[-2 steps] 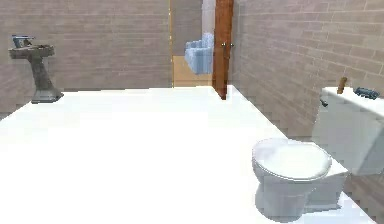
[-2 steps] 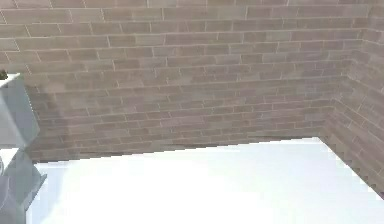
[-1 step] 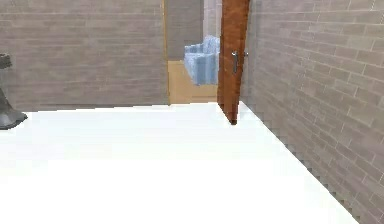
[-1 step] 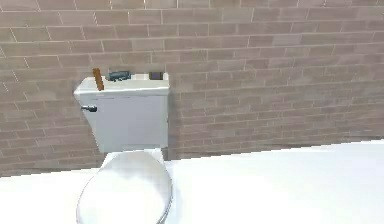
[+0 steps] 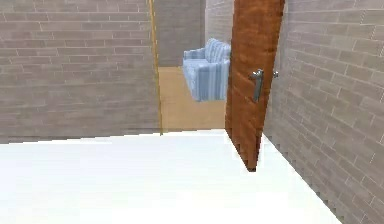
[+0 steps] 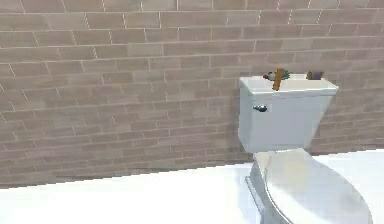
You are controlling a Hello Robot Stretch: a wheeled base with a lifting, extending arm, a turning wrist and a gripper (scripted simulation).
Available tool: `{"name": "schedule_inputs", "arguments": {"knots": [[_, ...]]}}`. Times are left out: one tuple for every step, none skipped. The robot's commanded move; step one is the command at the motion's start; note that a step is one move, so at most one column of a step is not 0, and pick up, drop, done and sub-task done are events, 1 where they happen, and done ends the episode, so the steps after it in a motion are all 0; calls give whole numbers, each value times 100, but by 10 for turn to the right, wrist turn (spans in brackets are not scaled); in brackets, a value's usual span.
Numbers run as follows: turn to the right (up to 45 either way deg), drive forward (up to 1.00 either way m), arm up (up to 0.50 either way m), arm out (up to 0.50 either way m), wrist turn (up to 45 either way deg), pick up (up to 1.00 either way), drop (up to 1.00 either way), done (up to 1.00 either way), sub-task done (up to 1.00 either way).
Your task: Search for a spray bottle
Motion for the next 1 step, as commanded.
{"name": "schedule_inputs", "arguments": {"knots": [[0, 100, 0, 0, 0, 0, 0, 0, 0]]}}
